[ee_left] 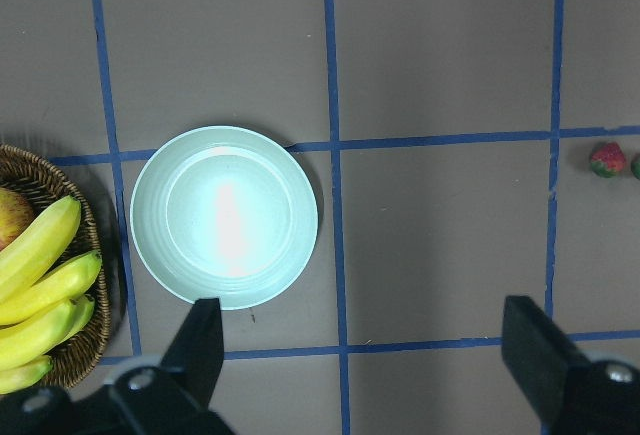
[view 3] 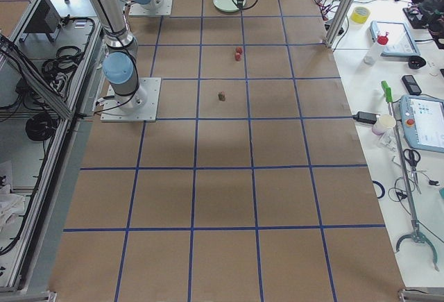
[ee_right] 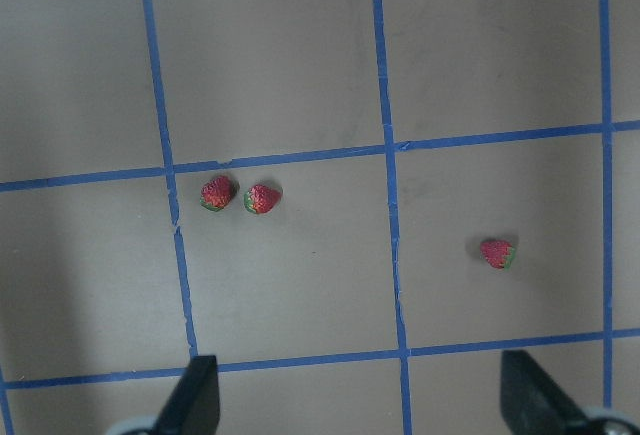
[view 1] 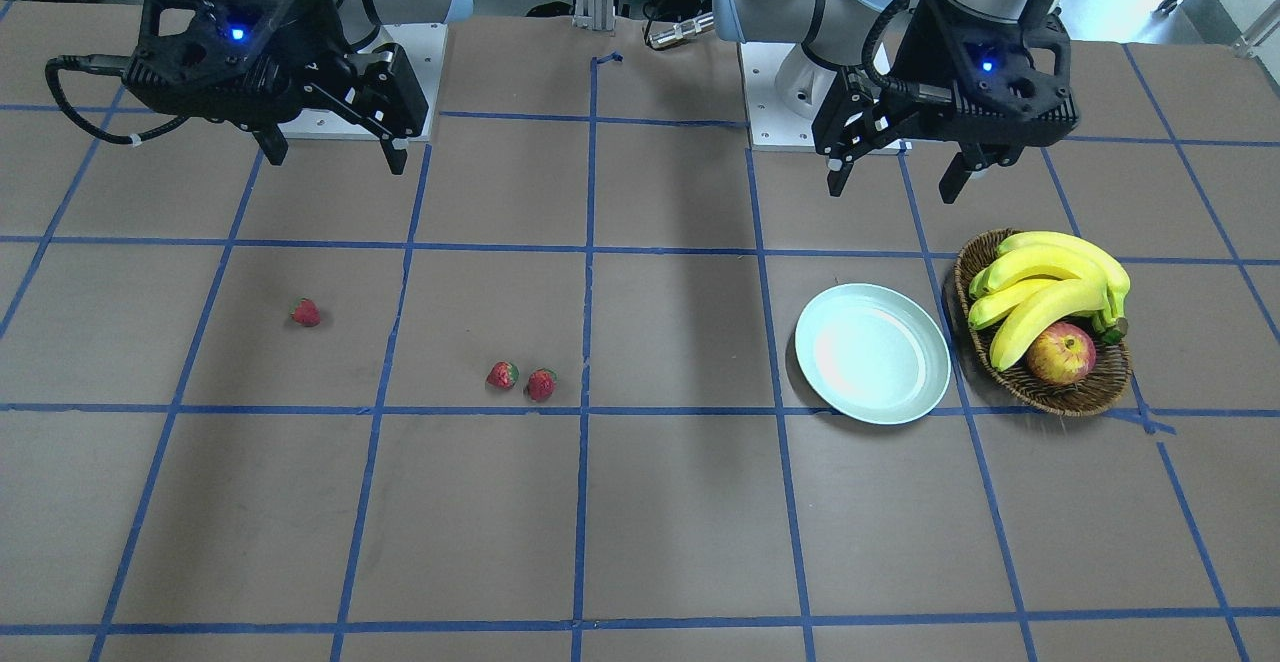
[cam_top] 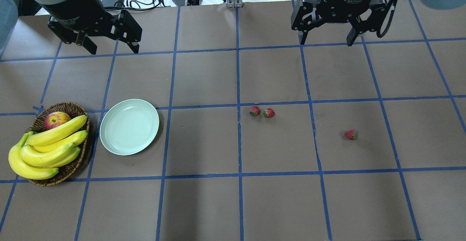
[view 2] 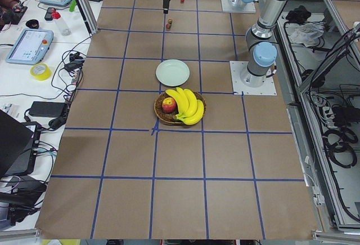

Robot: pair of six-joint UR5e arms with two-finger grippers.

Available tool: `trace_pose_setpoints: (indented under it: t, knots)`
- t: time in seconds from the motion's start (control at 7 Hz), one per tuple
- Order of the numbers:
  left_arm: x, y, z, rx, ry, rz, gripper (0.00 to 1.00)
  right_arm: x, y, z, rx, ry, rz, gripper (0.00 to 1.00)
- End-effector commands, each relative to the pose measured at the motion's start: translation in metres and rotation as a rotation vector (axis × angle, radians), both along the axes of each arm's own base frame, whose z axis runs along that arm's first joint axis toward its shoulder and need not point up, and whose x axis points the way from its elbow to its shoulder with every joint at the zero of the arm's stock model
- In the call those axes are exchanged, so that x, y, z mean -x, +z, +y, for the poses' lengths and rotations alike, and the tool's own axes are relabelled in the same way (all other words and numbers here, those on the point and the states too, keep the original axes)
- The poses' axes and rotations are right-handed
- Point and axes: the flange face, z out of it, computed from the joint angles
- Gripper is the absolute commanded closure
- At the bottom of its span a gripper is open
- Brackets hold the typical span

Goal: Collect all strawberries into plate

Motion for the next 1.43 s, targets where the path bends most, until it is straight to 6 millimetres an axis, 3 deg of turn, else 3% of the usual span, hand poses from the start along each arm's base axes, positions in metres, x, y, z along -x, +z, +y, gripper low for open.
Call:
trace_pose_setpoints:
  t: [0.0,1.29]
  knots:
    - [0.0,-0.001,0.0,-0.001,0.001,0.0,0.0,0.0,0.0,0.0,-0.001,0.0,0.001,0.0]
    - [0.001,-0.004,-0.002,-0.007,-0.005,0.003,0.0,-0.01,-0.008,0.0,-0.012,0.03,0.017,0.0]
